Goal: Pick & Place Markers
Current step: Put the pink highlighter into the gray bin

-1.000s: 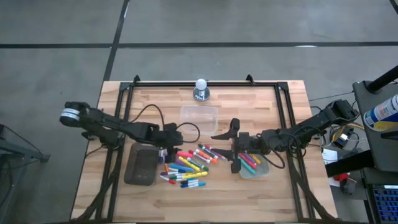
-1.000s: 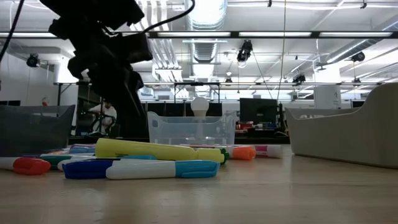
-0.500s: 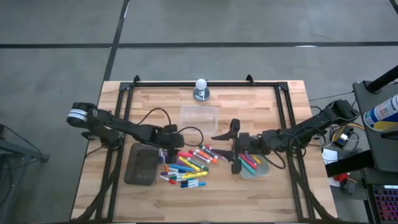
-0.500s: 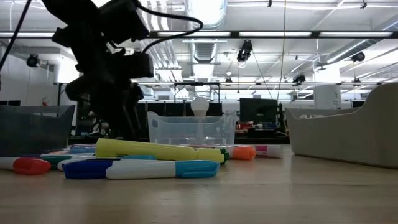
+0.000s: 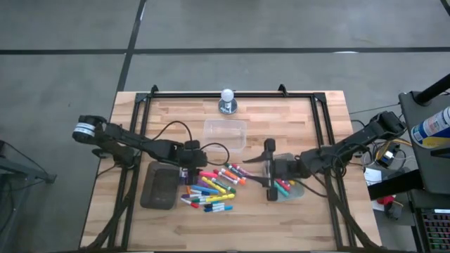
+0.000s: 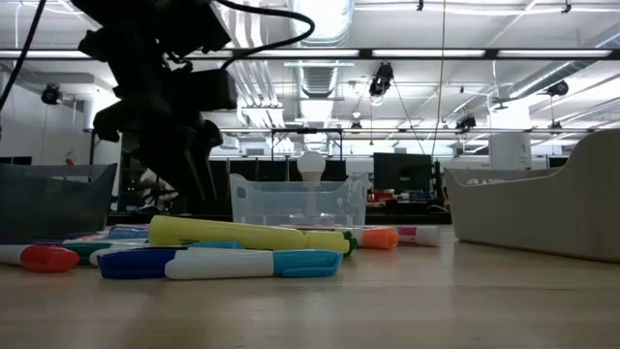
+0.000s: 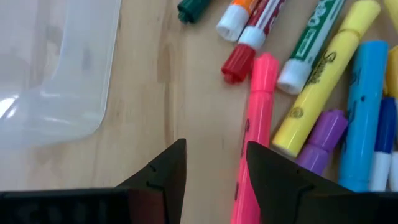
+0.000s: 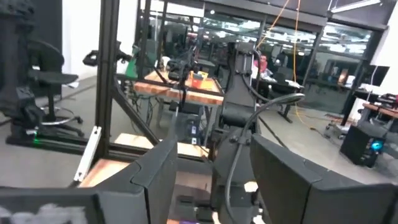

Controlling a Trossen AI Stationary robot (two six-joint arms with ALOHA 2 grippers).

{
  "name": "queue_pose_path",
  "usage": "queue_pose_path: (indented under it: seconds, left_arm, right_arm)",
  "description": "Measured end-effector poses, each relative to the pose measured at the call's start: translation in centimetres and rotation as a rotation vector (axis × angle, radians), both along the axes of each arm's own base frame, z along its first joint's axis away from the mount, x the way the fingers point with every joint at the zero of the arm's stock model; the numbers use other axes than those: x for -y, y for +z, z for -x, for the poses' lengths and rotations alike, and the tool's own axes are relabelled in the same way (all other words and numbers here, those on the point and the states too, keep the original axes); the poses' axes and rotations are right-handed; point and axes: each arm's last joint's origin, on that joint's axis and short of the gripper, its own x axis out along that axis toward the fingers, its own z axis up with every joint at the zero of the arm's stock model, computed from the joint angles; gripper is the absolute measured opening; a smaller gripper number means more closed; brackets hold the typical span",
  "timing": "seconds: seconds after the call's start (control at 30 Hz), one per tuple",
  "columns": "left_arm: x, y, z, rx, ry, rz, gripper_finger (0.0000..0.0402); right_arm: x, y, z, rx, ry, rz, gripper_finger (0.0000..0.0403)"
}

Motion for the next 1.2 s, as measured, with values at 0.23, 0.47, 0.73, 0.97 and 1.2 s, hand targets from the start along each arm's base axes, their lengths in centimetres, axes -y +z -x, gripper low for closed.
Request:
queue_pose_path:
  seconds: [0.23,0.47,0.73,0.97,1.2]
  left_arm:
    - [0.1,0.0,0.1,-0.006,0.006,0.013,0.016]
    - [0.1,0.0,0.1,-0.007,-0.022,0.009,0.016]
    - [0.5,-0.8,0.0,-0.035,-0.038,0.01,0.016]
    - [1.2,-1.9,-0.1,-0.084,-0.042,0.025,0.016]
    - [1.3,-3.4,-0.4,-0.133,-0.051,0.014,0.016]
  right_arm:
    - [0.3,0.8,-0.1,0.054,-0.024,0.11,0.0192]
    - [0.2,1.3,-0.2,0.06,-0.028,0.141,0.0192]
    - [0.3,1.2,-0.2,0.058,-0.033,0.148,0.0192]
    - [0.3,1.2,-0.2,0.057,-0.032,0.142,0.0192]
    - [0.3,1.1,-0.2,0.057,-0.032,0.143,0.0192]
